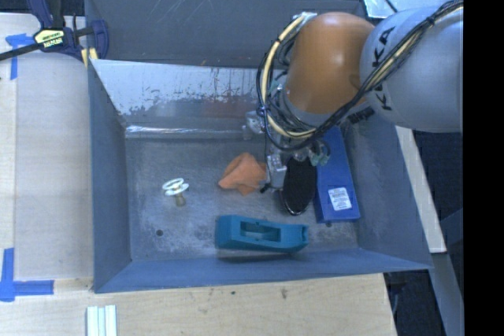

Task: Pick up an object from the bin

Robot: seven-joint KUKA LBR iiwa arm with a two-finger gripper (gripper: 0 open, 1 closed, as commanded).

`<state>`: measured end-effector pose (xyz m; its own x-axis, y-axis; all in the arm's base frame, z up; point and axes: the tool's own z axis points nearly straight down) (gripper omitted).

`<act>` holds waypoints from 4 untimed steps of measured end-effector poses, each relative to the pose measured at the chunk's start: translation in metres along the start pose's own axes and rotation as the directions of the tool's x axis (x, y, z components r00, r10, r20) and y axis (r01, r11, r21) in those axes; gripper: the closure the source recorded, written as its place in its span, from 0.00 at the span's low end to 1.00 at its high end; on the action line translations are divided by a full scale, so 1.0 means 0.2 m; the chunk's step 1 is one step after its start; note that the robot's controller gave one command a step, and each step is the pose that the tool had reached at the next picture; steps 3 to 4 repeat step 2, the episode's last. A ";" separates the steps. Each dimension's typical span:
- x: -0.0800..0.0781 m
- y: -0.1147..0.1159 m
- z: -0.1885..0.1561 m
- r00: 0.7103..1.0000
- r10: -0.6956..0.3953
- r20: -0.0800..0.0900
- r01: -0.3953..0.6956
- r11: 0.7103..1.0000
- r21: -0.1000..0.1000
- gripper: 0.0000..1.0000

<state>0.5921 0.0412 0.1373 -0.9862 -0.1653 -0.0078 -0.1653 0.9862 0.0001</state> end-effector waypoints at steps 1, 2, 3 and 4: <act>0.07 0.05 0.31 0.998 -0.068 -0.004 0.068 0.998 0.000 1.00; 0.07 0.05 0.31 0.998 -0.067 -0.005 0.067 0.998 -0.001 1.00; 0.07 0.05 0.31 0.998 -0.067 -0.005 0.067 0.998 -0.001 1.00; 0.07 0.05 0.31 0.998 -0.067 -0.005 0.067 0.998 -0.001 1.00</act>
Offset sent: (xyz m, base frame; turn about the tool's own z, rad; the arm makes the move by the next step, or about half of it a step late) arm 0.0000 0.0000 0.0000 0.0000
